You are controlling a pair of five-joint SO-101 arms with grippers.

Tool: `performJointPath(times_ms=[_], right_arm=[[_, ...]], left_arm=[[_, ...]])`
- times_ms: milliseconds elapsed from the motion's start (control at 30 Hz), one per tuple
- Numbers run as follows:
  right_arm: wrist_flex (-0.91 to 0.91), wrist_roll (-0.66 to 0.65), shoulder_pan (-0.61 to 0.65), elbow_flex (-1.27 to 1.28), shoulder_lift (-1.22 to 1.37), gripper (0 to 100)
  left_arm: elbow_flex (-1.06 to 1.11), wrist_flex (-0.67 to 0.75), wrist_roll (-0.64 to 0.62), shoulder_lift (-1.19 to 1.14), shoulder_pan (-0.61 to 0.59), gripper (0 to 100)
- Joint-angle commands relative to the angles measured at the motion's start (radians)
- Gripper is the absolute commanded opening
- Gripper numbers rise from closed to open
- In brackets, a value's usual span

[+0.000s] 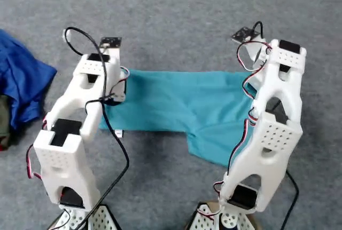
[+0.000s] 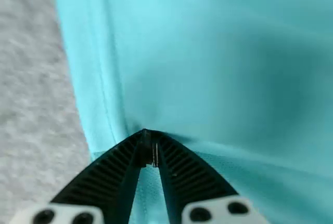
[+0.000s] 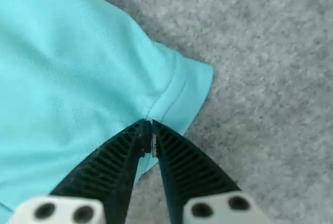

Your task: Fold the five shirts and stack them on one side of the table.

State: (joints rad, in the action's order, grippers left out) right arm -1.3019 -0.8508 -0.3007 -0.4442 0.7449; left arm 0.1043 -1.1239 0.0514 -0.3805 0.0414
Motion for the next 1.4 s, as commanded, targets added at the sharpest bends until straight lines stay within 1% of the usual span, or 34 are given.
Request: performJointPath(times_ms=[0, 67, 133, 267, 367, 433, 567, 633, 733, 800, 867, 1000, 1133, 1200, 1367], right_arm=[[0.011, -0.005, -0.004, -0.073, 0.019, 3.1], [0.011, -0.005, -0.008, -0.088, 0.03, 3.1], [0.011, -0.005, -0.01, -0.093, 0.03, 3.1], [0.002, -0.006, -0.01, -0.093, 0.028, 3.1], [-0.066, -0.012, -0.007, -0.131, 0.027, 3.1], [-0.127, -0.015, -0.005, -0.193, 0.027, 3.1], [-0.298, -0.094, -0.002, -0.363, 0.027, 3.3], [-0.381, -0.123, -0.001, -0.466, 0.027, 3.3], [-0.473, -0.13, -0.001, -0.639, 0.027, 3.0], [-0.486, -0.13, -0.008, -0.73, 0.018, 3.0], [-0.486, -0.141, -0.01, -0.751, -0.022, 3.2], [-0.486, -0.19, -0.008, -0.596, -0.185, 3.3], [-0.483, -0.247, -0.002, -0.314, -0.424, 3.3], [-0.48, -0.299, 0.001, -0.139, -0.553, 3.3], [-0.445, -0.459, 0.013, 0.331, -0.874, 3.4]], left_arm=[[-0.072, 0.026, 0.04, -0.028, -0.061, 2], [-0.12, 0.02, 0.041, -0.07, -0.074, 2], [-0.183, -0.017, 0.041, -0.104, -0.075, 2], [-0.333, -0.127, 0.054, -0.14, -0.072, 2], [-0.446, -0.215, 0.054, -0.151, -0.069, 2], [-0.508, -0.272, 0.054, -0.151, -0.066, 2], [-0.597, -0.379, 0.055, -0.145, -0.063, 2], [-0.631, -0.433, 0.087, -0.143, -0.063, 2], [-0.667, -0.522, 0.13, -0.143, -0.04, 2], [-0.687, -0.565, 0.149, -0.139, -0.014, 2], [-0.697, -0.588, 0.155, -0.101, 0.012, 2], [-0.617, -0.591, 0.153, 0.067, 0.081, 2], [-0.42, -0.575, 0.15, 0.306, 0.114, 2], [-0.288, -0.543, 0.14, 0.44, 0.101, 2], [0.106, -0.41, 0.138, 0.825, 0.011, 2]])
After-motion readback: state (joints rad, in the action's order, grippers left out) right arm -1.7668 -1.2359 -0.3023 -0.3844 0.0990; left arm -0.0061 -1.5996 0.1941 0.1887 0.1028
